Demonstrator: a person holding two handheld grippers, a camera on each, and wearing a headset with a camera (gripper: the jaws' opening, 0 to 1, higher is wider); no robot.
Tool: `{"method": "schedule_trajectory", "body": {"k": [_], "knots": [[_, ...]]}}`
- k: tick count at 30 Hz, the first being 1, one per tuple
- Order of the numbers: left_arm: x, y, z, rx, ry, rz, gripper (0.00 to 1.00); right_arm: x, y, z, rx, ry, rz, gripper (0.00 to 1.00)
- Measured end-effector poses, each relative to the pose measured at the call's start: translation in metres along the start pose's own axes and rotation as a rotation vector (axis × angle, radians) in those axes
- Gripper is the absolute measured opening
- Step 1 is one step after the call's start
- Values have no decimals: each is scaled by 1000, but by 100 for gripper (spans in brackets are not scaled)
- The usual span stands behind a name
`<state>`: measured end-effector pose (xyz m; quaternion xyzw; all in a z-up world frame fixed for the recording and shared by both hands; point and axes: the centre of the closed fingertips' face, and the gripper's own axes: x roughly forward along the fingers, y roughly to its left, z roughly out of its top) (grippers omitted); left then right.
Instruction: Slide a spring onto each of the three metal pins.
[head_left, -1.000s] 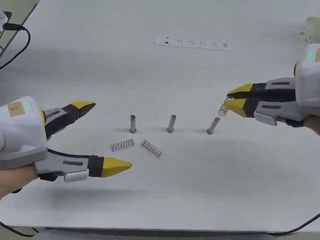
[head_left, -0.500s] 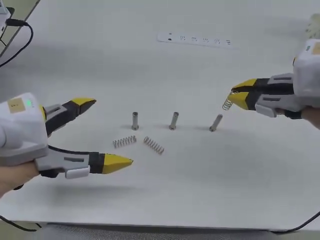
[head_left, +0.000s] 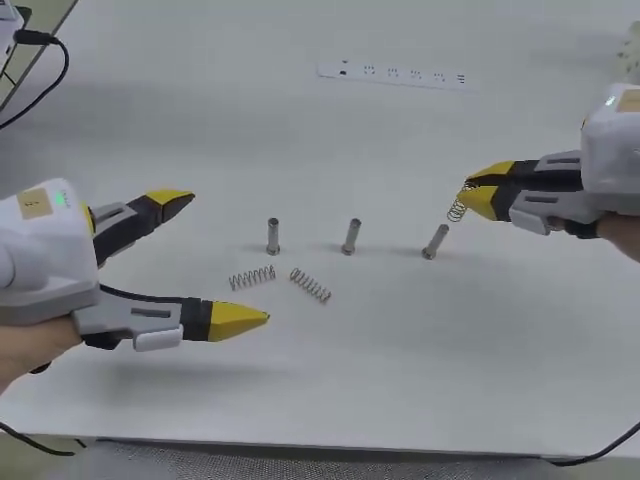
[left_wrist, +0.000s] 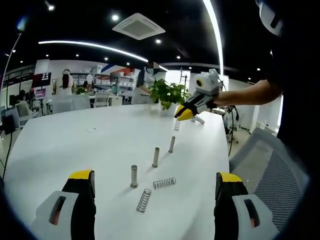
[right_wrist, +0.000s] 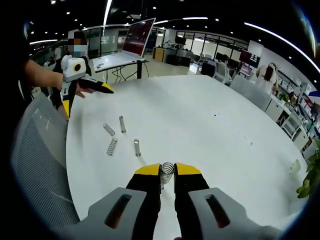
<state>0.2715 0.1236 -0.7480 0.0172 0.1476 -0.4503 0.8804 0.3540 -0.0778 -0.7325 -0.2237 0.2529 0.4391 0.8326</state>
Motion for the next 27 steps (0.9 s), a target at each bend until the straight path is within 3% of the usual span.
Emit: {"method": "schedule_trajectory", "body": {"k": [27], "knots": [[-3,4,-2,-6,14,11,98,12,3,-7,-16,27,3,7]]}}
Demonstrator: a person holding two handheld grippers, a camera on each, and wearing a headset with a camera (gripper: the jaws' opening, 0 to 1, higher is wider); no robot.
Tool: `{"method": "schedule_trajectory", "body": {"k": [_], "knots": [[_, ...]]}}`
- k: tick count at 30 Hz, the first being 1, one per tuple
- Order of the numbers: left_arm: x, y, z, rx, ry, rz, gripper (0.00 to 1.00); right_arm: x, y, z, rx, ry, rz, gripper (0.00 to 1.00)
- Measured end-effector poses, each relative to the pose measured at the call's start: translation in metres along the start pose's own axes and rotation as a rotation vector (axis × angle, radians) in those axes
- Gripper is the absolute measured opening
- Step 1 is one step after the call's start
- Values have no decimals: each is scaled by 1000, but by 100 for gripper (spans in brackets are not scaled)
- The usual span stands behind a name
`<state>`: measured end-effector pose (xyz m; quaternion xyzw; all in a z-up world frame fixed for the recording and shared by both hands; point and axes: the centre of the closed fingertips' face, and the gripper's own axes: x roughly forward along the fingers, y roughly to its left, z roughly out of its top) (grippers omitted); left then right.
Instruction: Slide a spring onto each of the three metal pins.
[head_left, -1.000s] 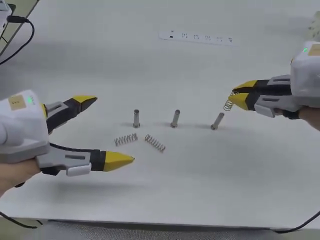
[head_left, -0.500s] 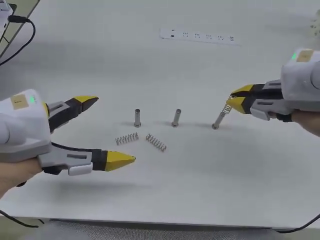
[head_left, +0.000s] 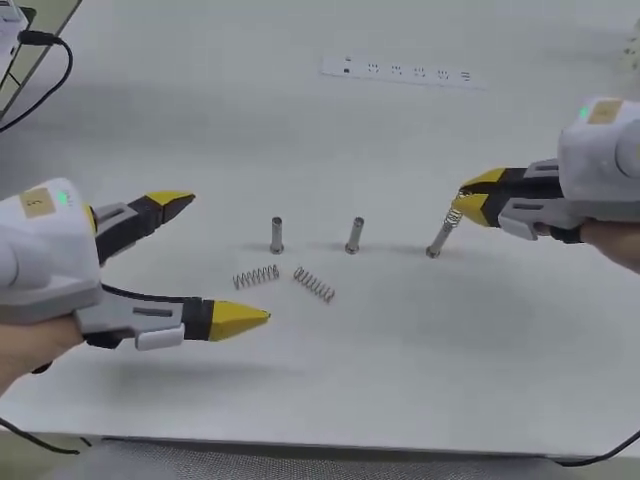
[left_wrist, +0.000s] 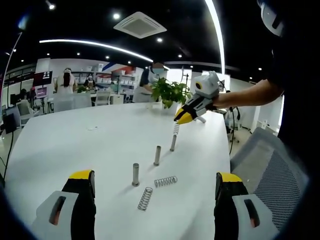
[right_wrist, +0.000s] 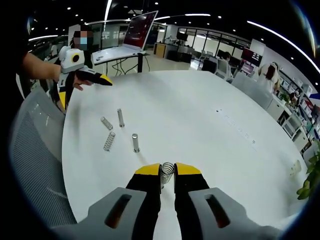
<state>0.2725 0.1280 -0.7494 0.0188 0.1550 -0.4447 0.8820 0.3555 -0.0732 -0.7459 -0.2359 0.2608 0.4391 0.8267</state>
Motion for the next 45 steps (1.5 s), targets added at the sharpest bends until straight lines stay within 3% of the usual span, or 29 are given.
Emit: {"method": "schedule_trajectory", "body": {"k": [28,45], "knots": [[0,0,-4,-4,12,1,97,7,1,-8,5,19,3,7],[-1,1,-6,-8,15,6,96,16,3,-22,12,51,13,7]]}}
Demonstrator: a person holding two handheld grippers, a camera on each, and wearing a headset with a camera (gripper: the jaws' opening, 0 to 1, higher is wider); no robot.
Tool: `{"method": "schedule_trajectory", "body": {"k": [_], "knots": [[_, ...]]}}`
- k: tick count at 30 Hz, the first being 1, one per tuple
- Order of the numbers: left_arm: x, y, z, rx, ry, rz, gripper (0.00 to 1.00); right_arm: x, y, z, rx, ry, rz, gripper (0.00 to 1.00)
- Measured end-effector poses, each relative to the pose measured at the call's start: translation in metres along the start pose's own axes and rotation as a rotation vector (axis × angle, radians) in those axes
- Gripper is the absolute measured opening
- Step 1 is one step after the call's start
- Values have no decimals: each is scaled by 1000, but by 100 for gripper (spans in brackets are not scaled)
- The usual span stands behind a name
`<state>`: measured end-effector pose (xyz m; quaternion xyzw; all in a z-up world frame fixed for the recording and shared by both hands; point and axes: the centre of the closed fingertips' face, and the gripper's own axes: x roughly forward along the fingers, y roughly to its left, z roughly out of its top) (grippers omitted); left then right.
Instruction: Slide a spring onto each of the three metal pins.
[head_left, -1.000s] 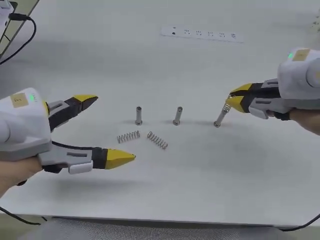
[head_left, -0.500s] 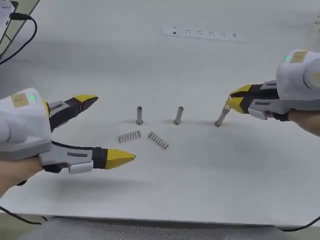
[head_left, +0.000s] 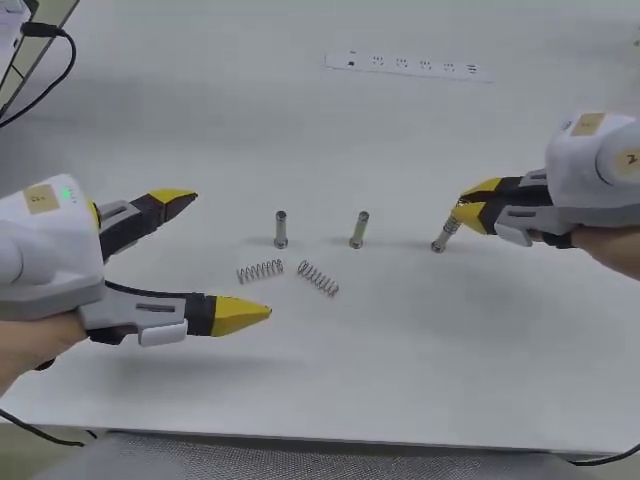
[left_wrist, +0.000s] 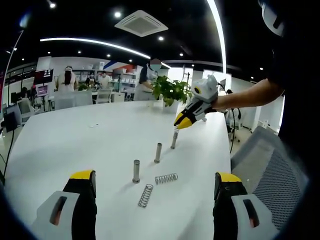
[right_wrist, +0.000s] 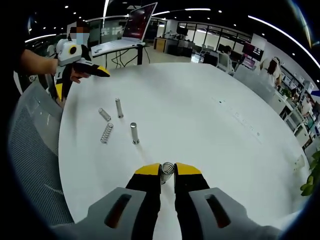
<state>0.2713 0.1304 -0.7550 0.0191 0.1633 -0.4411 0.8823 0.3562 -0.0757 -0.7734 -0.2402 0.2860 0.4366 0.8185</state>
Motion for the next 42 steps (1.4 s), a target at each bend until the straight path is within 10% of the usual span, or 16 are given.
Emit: {"method": "schedule_trajectory", "body": {"k": [42], "knots": [[0,-3,-3,-3,9,-5,96,22,4,-29,23,89,31,8]]}}
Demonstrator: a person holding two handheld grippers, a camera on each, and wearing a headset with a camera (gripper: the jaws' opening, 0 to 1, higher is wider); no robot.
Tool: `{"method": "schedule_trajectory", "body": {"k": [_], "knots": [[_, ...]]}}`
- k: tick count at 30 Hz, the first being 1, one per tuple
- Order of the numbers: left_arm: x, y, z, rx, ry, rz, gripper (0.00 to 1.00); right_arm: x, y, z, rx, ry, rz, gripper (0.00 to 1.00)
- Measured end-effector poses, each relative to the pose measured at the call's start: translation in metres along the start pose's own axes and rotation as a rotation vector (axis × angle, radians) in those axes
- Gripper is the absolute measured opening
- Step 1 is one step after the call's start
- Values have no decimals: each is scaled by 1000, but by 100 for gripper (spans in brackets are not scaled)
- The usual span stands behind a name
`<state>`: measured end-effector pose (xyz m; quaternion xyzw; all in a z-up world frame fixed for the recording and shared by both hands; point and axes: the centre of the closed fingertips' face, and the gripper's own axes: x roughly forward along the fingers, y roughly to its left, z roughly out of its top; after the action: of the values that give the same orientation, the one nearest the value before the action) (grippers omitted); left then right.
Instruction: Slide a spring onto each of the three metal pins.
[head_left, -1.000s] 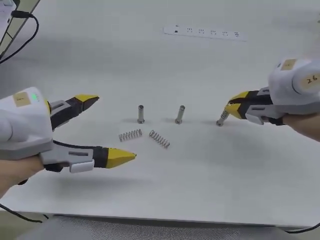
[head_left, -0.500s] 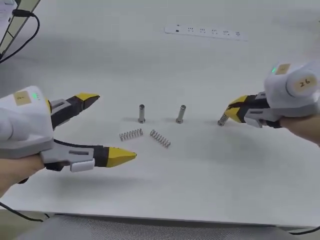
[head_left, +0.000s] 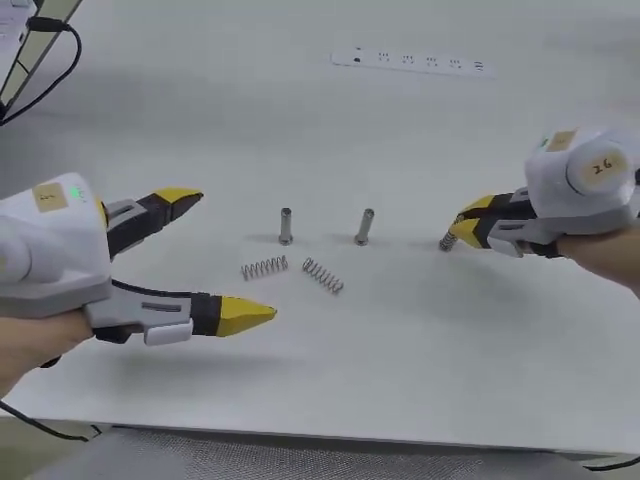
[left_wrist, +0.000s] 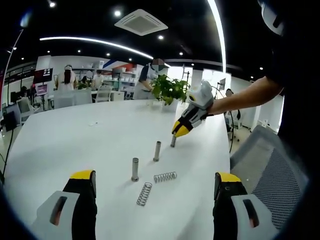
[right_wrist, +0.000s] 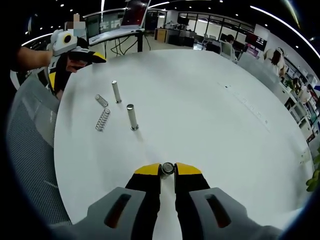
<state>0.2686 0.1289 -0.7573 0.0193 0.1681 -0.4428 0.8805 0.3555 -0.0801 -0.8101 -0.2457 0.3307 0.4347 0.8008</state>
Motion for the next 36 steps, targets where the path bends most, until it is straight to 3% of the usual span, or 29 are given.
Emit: {"method": "schedule_trajectory", "body": {"k": [24,36], "knots": [[-1,1,1,1,-1,1,96,-1,-2,1,6,16,-1,9],[-3,1,4,5,-7,1,96,-5,-3,9,46,-10,-13,15]]}}
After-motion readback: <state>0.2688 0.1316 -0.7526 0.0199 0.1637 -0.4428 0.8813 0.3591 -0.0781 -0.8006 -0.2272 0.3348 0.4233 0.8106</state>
